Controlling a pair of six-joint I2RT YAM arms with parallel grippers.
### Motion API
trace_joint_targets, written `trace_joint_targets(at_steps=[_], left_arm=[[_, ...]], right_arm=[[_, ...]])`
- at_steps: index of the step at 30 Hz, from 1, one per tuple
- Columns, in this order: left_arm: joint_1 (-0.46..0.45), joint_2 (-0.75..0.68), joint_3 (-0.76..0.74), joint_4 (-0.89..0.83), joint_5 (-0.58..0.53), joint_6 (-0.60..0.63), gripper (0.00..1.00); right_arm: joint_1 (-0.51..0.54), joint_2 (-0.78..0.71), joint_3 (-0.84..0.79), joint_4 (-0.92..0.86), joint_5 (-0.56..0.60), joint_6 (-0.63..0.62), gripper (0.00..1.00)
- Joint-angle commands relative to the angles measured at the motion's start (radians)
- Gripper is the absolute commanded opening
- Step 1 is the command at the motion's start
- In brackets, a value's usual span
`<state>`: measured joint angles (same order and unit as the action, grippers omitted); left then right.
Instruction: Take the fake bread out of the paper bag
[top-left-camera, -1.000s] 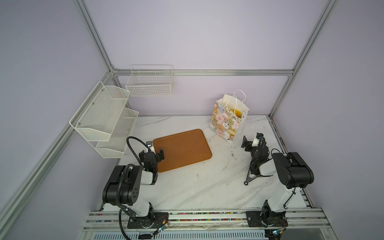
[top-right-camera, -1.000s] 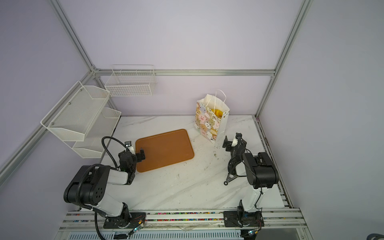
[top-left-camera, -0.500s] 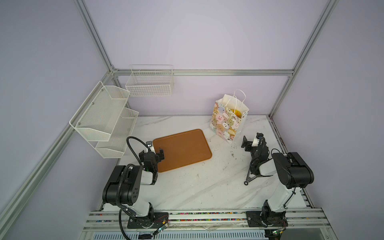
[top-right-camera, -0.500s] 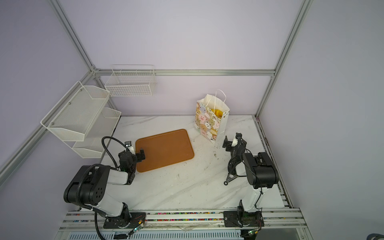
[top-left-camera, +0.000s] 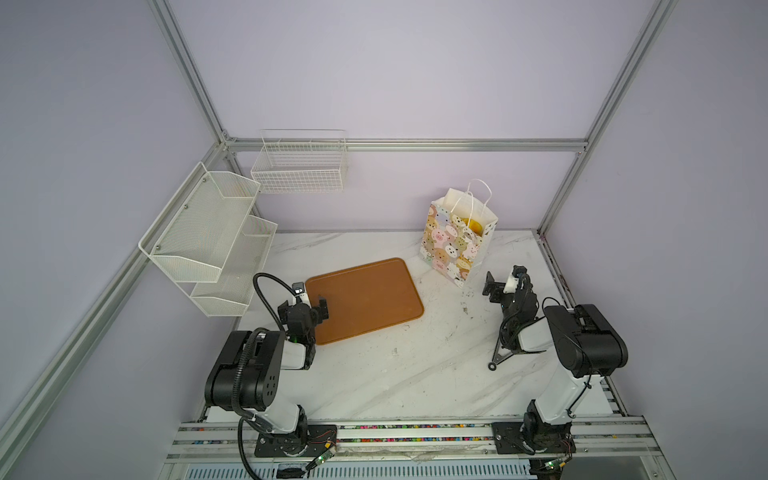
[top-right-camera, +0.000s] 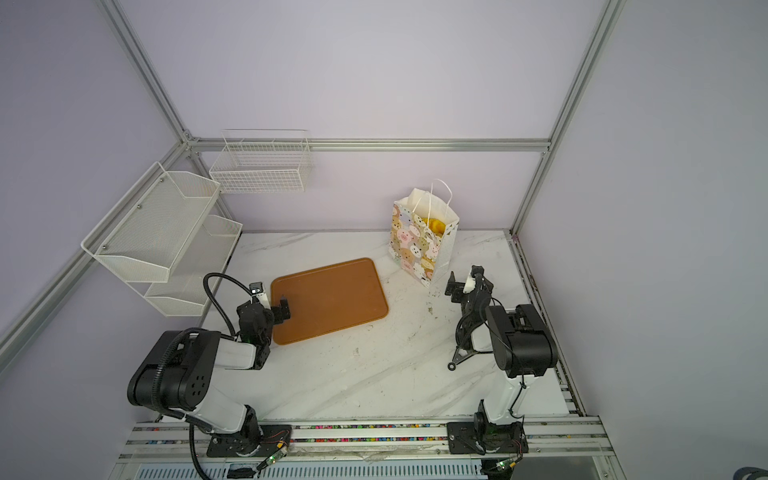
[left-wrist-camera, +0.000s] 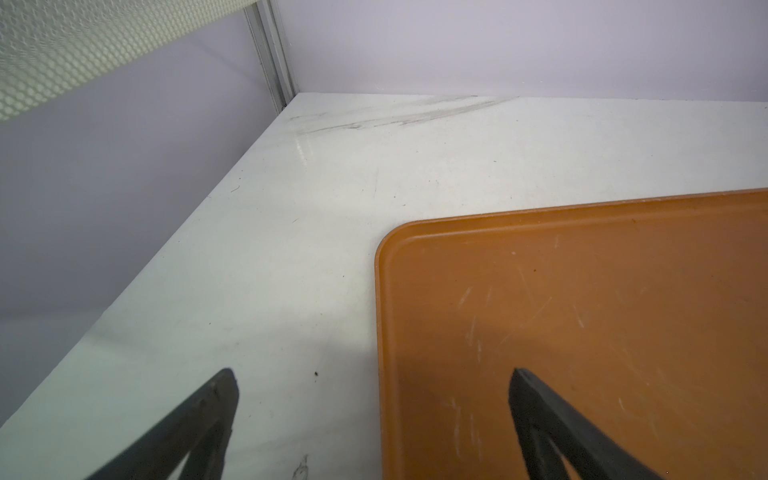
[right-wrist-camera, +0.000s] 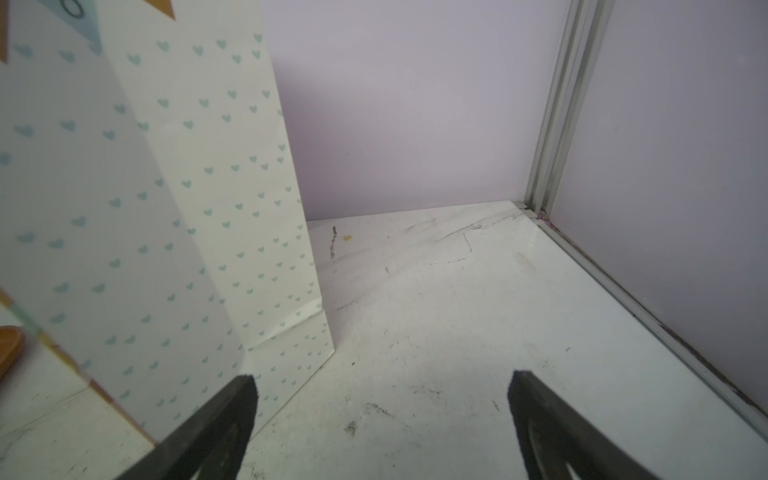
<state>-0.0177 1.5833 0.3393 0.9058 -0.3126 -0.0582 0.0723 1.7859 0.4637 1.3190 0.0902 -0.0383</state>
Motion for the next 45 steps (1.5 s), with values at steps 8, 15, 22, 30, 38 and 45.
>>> trace_joint_targets(at_steps=[8, 15, 22, 30, 38, 45], left_arm=[[-0.057, -0.312, 0.094, -0.229, -0.014, 0.058, 1.0], [-0.115, -0.405, 0.268, -0.474, 0.186, 0.024, 1.0], [-0.385, -0.308, 0.444, -0.613, 0.224, -0.007, 1.0], [-0.813, -0.019, 0.626, -0.611, 0.154, 0.029, 1.0], [-1.006, 0.149, 0.702, -0.594, 0.144, 0.052, 1.0], [-1.014, 0.106, 0.633, -0.602, 0.051, 0.102, 1.0]], right_arm=[[0.003, -0.315, 0.168, -0.455, -0.082, -0.007, 0.95], [0.004, -0.28, 0.613, -1.007, -0.15, 0.055, 0.88], [0.001, -0.235, 0.771, -1.419, 0.008, 0.308, 0.82], [0.0, -0.303, 0.594, -1.736, 0.019, 0.469, 0.62], [0.001, -0.362, 0.304, -1.682, -0.085, 0.6, 0.62], [0.043, -0.299, 0.213, -1.571, -0.202, 0.674, 0.39]])
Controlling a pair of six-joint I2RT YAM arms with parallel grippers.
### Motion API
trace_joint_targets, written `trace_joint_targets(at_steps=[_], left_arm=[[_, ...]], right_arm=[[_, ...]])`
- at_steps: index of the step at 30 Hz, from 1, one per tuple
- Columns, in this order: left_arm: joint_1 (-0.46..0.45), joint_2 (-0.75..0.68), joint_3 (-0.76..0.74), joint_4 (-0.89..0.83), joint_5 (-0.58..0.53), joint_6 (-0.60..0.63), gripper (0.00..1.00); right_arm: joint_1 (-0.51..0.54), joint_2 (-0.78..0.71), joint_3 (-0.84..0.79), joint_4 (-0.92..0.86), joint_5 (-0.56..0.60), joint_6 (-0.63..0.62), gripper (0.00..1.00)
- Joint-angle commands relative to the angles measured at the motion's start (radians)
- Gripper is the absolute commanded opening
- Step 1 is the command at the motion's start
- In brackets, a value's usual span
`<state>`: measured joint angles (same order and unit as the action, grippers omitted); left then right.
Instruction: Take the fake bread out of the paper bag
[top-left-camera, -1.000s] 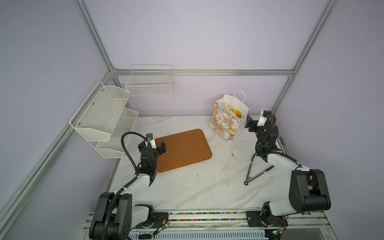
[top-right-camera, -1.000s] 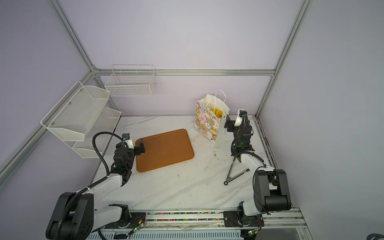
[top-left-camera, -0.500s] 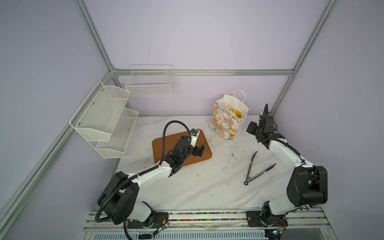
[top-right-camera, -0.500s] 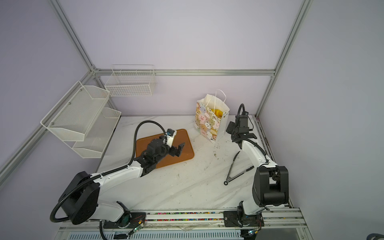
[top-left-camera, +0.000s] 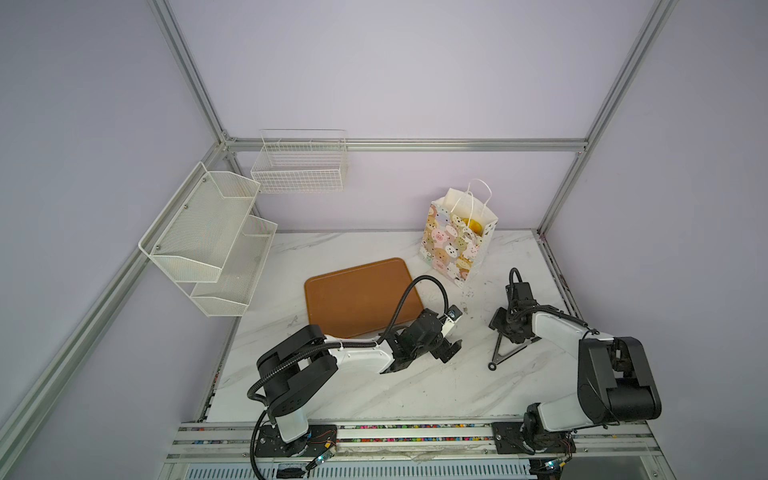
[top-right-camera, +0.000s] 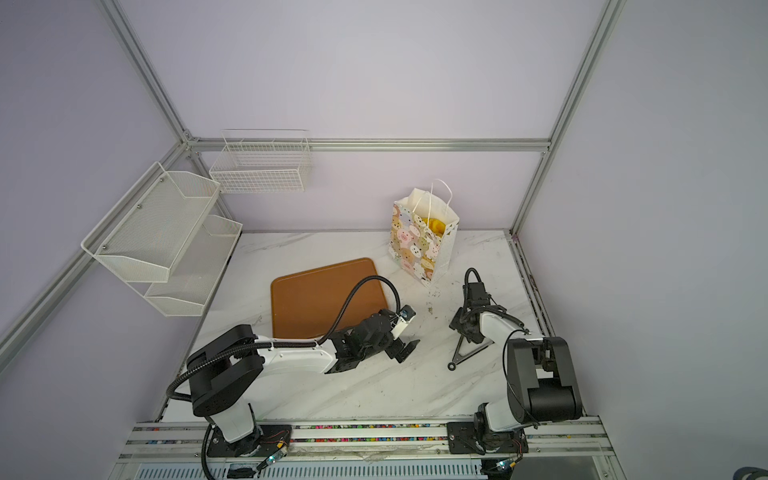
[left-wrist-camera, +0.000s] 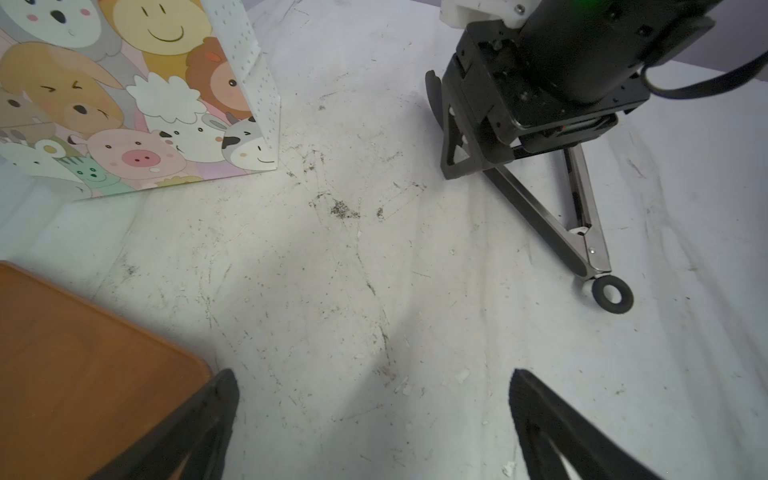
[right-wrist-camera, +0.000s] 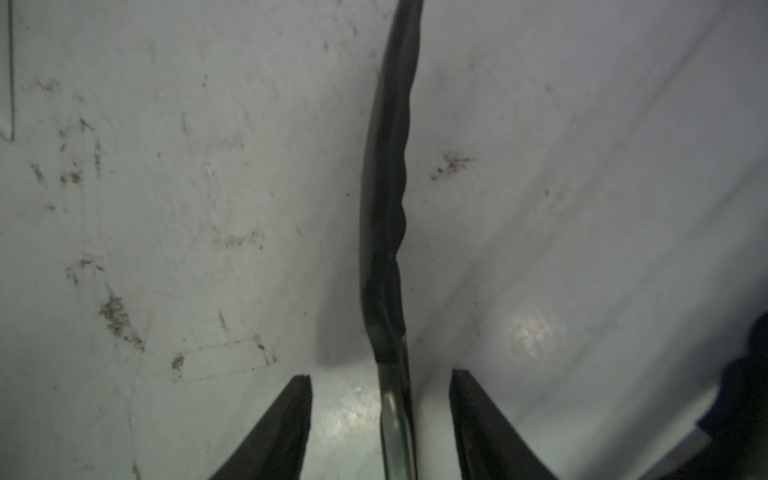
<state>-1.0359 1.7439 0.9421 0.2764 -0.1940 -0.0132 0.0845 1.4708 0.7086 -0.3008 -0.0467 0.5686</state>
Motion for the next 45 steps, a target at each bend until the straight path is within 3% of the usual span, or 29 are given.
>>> trace_joint_targets(at_steps=[1, 4, 9, 11, 15, 20, 25, 30, 37, 40, 45], left_arm=[[0.004, -0.062, 0.023, 0.021, -0.089, 0.063, 1.0], [0.004, -0.082, 0.008, 0.004, -0.148, 0.072, 1.0], [0.004, -0.119, -0.03, -0.013, -0.161, 0.074, 1.0], [0.005, -0.133, -0.051, -0.016, -0.134, 0.065, 1.0], [-0.005, -0.137, -0.062, -0.037, -0.035, 0.043, 1.0], [-0.066, -0.08, -0.04, -0.054, -0.019, -0.053, 1.0], [-0.102, 0.049, 0.01, -0.054, -0.043, -0.123, 1.0], [-0.103, 0.14, 0.05, -0.048, -0.176, -0.182, 1.0], [-0.104, 0.236, 0.116, -0.035, -0.185, -0.152, 1.0], [-0.104, 0.242, 0.132, -0.039, -0.22, -0.156, 0.91], [-0.104, 0.207, 0.134, -0.038, -0.209, -0.13, 0.54]], right_arm=[[0.048, 0.013, -0.039, 0.065, -0.073, 0.085, 0.3], [0.132, 0.015, -0.053, 0.122, -0.112, 0.17, 0.08], [0.325, 0.059, 0.0, 0.191, -0.128, 0.303, 0.05], [0.363, 0.089, 0.048, 0.186, -0.127, 0.306, 0.11], [0.379, 0.097, 0.132, 0.15, -0.113, 0.274, 0.33], [0.377, 0.04, 0.189, 0.093, -0.045, 0.223, 0.47], [0.33, -0.037, 0.16, 0.088, 0.014, 0.162, 0.53], [0.278, -0.092, 0.122, 0.103, 0.005, 0.105, 0.54], [0.269, -0.199, 0.093, 0.141, 0.017, 0.056, 0.54], [0.268, -0.235, 0.08, 0.161, 0.018, 0.042, 0.54], [0.268, -0.266, 0.078, 0.183, 0.028, 0.006, 0.54]])
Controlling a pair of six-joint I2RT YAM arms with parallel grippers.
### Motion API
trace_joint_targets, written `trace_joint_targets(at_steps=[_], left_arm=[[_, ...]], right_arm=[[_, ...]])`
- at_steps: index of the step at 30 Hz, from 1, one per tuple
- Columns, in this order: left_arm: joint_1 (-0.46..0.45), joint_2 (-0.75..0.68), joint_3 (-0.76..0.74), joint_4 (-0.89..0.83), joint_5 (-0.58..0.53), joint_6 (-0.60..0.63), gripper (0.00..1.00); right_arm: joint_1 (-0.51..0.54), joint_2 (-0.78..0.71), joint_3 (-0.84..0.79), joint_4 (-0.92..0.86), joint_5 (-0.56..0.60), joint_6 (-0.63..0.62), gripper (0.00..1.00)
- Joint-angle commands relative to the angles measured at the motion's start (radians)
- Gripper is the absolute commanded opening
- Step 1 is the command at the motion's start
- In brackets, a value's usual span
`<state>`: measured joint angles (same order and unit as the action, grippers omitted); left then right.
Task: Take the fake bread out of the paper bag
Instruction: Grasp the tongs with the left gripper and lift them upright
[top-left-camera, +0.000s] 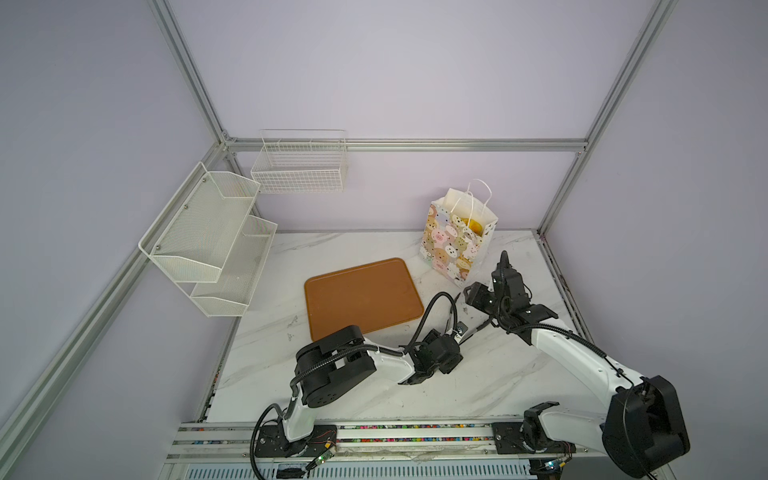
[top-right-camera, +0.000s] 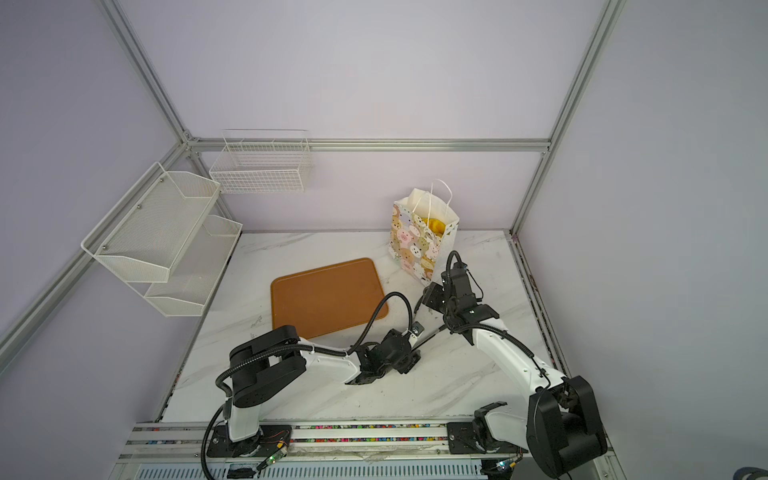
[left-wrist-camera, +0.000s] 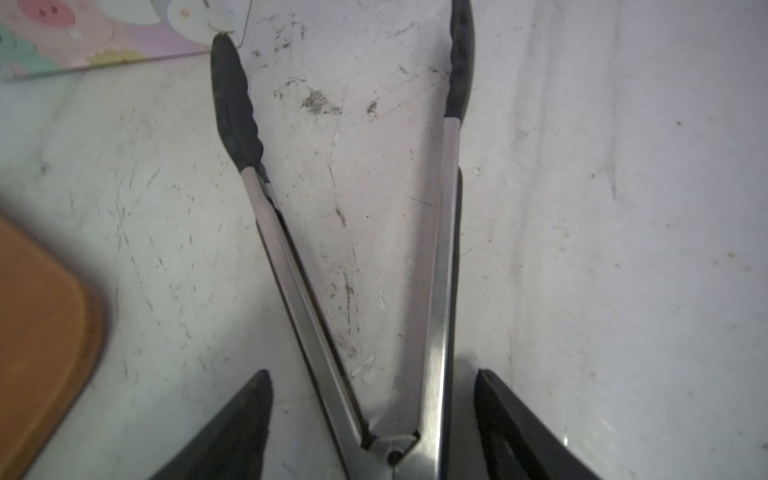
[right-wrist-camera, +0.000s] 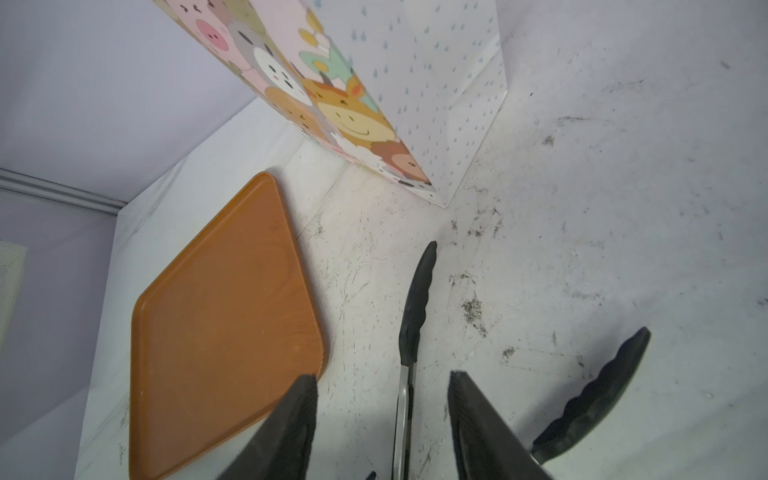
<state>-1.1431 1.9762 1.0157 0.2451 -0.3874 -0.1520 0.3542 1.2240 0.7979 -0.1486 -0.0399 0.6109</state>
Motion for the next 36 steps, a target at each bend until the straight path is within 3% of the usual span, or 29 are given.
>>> trace_joint_targets(at_steps=[1, 5, 13, 23, 29, 36], left_arm=[[0.003, -0.033, 0.062, -0.017, -0.007, 0.011, 0.48], [0.003, -0.073, 0.068, -0.076, 0.007, 0.011, 0.28], [0.013, -0.169, 0.067, -0.131, 0.027, 0.012, 0.0], [0.126, -0.381, 0.076, -0.212, 0.124, 0.004, 0.0], [0.24, -0.614, -0.001, -0.15, 0.283, -0.037, 0.0], [0.362, -0.805, -0.039, -0.074, 0.535, -0.124, 0.0]], right_arm=[[-0.002, -0.021, -0.012, 0.037, 0.018, -0.04, 0.54], [-0.001, -0.028, -0.008, 0.063, -0.008, -0.053, 0.54], [-0.001, -0.085, 0.03, 0.083, -0.068, -0.121, 0.53], [-0.001, -0.178, 0.106, 0.138, -0.197, -0.232, 0.52], [0.0, -0.248, 0.121, 0.253, -0.357, -0.269, 0.54], [0.0, -0.182, 0.16, 0.422, -0.621, -0.205, 0.63]])
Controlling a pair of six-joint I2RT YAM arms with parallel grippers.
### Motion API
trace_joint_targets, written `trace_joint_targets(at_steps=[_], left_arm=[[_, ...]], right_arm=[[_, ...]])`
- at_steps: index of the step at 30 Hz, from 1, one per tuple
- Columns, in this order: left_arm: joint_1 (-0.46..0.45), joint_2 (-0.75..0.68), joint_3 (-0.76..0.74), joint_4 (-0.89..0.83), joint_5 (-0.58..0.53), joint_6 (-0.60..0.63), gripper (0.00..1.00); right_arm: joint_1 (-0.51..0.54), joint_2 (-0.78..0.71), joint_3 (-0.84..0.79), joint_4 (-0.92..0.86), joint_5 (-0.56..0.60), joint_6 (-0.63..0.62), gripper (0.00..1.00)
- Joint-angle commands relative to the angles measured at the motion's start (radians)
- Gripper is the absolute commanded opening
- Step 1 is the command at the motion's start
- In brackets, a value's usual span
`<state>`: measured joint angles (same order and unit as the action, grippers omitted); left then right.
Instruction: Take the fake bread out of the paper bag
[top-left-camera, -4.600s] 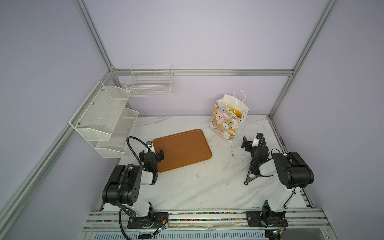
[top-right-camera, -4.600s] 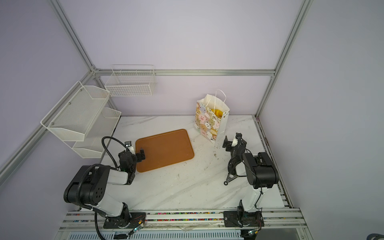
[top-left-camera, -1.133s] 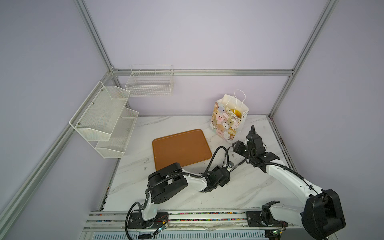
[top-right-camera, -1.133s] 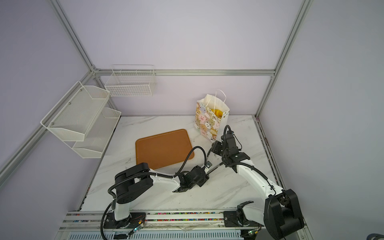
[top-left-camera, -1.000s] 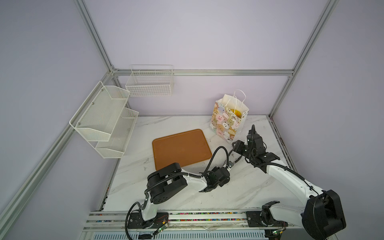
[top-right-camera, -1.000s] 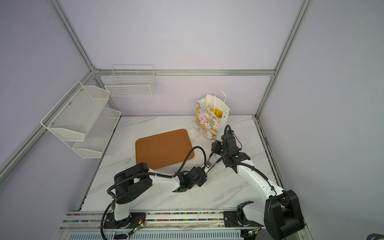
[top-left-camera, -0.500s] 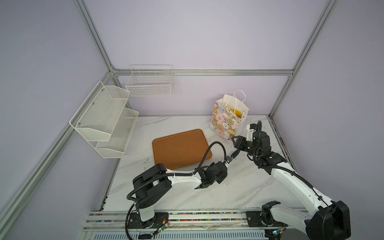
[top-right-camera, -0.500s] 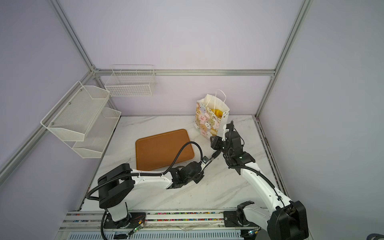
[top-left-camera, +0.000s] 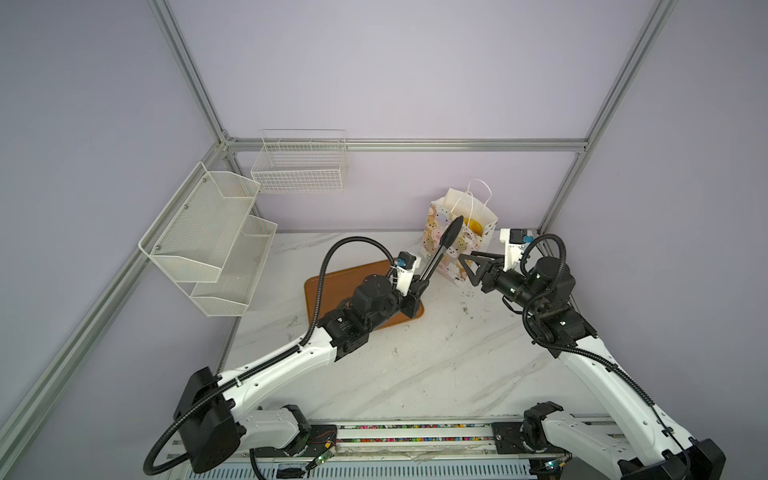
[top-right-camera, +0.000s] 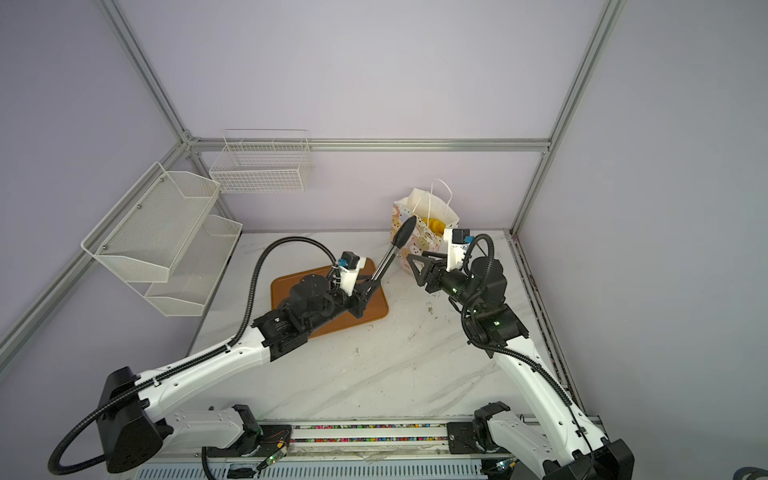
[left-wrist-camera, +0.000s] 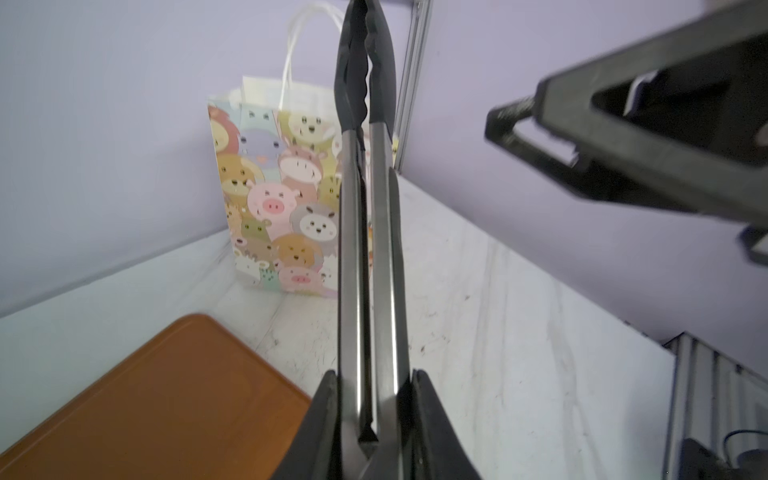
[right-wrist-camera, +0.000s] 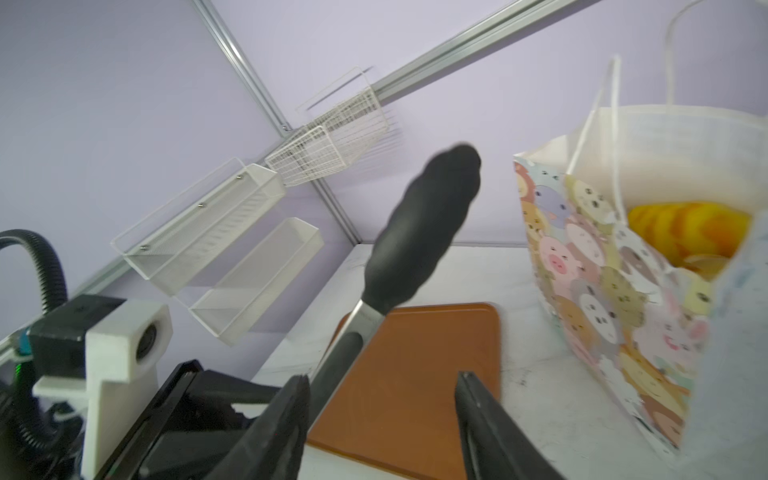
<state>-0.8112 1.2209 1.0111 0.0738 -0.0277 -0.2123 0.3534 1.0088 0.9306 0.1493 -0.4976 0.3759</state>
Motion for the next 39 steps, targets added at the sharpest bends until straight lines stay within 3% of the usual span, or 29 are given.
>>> trace_joint_targets(at_steps=[1, 8, 14, 24, 33, 39], left_arm=[[0.042, -0.063, -0.029, 0.101, 0.206, -0.075, 0.0], [0.115, -0.114, -0.016, 0.197, 0.419, -0.197, 0.0], [0.153, -0.113, -0.028, 0.302, 0.538, -0.301, 0.0], [0.222, -0.132, -0.091, 0.406, 0.593, -0.408, 0.0], [0.248, -0.094, -0.121, 0.492, 0.686, -0.463, 0.0], [0.248, -0.071, -0.129, 0.505, 0.739, -0.477, 0.0]], right_arm=[[-0.001, 0.046, 0.033, 0.15, -0.19, 0.049, 0.64], [0.0, 0.151, 0.079, 0.335, -0.361, 0.2, 0.68], [0.0, 0.192, 0.078, 0.486, -0.407, 0.321, 0.71], [0.0, 0.207, 0.054, 0.649, -0.541, 0.419, 0.72], [0.001, 0.247, 0.088, 0.688, -0.535, 0.467, 0.75], [0.0, 0.315, 0.126, 0.809, -0.556, 0.574, 0.76]])
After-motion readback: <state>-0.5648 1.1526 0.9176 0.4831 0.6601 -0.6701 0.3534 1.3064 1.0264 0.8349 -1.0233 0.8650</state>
